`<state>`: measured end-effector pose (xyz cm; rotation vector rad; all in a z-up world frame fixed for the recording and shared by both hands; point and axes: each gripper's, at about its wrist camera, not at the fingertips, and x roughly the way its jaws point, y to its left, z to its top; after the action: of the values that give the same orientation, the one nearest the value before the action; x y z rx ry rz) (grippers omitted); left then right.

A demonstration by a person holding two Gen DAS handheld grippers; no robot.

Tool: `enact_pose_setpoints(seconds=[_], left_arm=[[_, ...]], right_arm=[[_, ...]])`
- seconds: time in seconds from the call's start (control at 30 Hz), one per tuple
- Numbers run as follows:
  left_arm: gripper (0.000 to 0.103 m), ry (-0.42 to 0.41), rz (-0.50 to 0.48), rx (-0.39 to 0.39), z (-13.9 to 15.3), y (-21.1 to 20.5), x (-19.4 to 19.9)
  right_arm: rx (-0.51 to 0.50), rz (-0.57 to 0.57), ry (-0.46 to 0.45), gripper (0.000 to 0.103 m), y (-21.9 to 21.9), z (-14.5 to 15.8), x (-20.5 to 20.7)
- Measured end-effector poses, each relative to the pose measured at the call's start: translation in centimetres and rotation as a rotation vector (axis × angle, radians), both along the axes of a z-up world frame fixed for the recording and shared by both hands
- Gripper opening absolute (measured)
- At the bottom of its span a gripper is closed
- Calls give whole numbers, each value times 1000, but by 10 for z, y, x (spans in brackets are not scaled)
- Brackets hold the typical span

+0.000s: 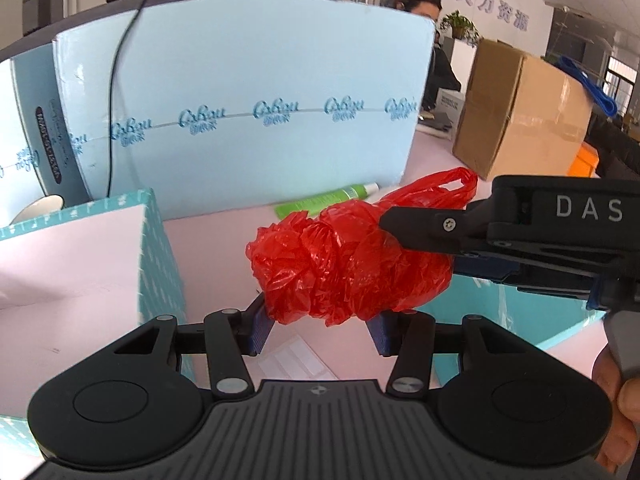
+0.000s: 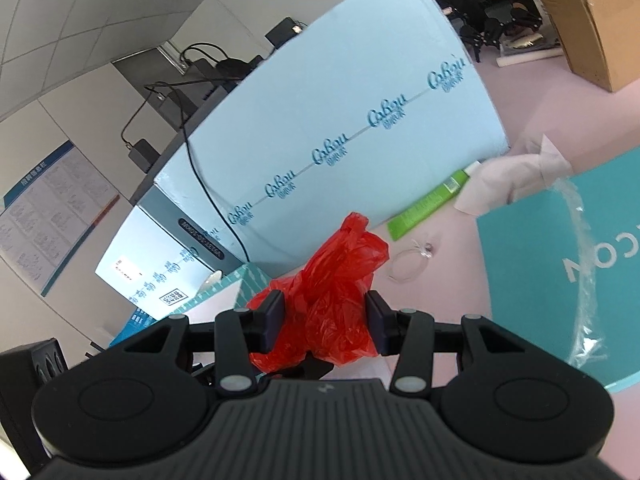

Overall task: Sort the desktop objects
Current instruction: 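Carry the red bag with both grippers over the teal-patterned open box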

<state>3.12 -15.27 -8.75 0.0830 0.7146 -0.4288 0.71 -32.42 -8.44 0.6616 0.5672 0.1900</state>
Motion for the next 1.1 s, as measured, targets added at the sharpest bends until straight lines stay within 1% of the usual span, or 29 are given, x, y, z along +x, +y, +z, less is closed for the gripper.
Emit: enact_pose_setpoints(seconds=[0.27,0.53,1.1], left_arm=[[44,-49,43,-33,19,17,7],[44,-80,86,-55,31,40,9],[44,-108,160,-40,35,95,6]], right_arm=[[-14,34,-53,48,15,20,9],[-22,74,-82,48,33,31,19],[-24,155,-103,49,84,34,32]])
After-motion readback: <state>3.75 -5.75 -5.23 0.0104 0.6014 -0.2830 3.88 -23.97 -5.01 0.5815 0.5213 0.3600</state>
